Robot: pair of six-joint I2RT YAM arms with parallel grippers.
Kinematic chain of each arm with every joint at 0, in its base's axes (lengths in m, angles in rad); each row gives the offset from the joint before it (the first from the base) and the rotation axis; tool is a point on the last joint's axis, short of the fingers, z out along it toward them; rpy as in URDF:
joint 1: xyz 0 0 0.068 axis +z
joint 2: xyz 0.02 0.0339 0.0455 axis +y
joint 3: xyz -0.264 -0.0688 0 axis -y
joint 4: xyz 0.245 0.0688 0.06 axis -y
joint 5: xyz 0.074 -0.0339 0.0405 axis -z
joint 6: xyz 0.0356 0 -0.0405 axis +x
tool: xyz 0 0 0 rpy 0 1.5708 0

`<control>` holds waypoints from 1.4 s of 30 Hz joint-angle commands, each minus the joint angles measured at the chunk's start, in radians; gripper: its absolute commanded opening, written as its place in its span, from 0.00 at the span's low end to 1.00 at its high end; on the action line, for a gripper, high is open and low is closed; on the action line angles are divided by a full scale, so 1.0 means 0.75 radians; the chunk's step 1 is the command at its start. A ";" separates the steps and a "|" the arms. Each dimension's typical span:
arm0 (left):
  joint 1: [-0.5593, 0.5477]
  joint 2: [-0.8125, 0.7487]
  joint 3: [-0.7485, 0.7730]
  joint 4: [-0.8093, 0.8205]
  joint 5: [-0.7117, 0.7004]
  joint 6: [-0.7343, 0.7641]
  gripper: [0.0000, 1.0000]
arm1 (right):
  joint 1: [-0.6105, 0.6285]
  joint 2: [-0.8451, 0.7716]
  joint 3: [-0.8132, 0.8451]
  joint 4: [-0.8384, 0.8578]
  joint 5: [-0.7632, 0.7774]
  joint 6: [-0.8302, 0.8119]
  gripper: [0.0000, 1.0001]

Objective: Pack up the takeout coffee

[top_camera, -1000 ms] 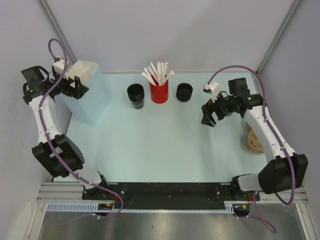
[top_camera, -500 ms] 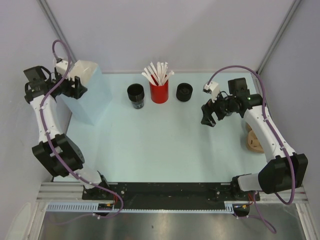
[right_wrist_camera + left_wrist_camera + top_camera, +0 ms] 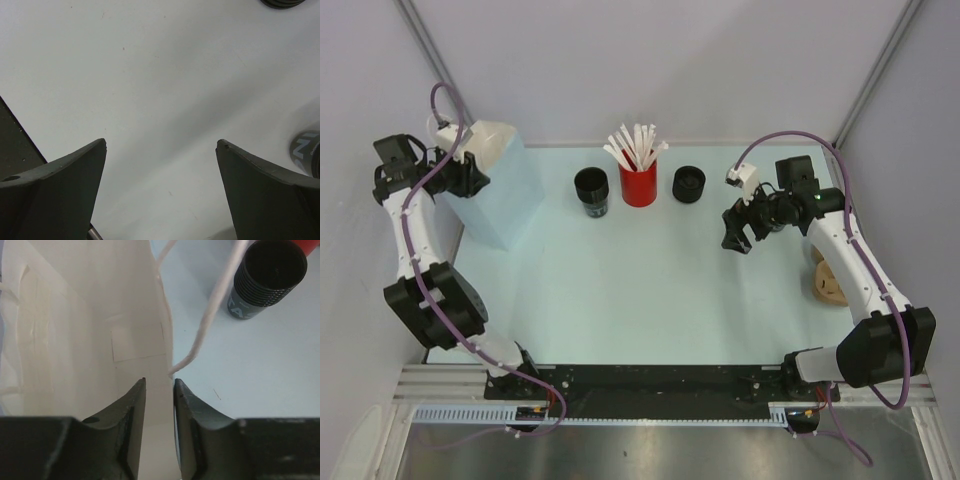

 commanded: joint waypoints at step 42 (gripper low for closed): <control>-0.310 -0.699 -0.444 -0.295 0.096 0.187 0.00 | -0.023 -0.005 -0.001 0.008 -0.026 -0.004 0.96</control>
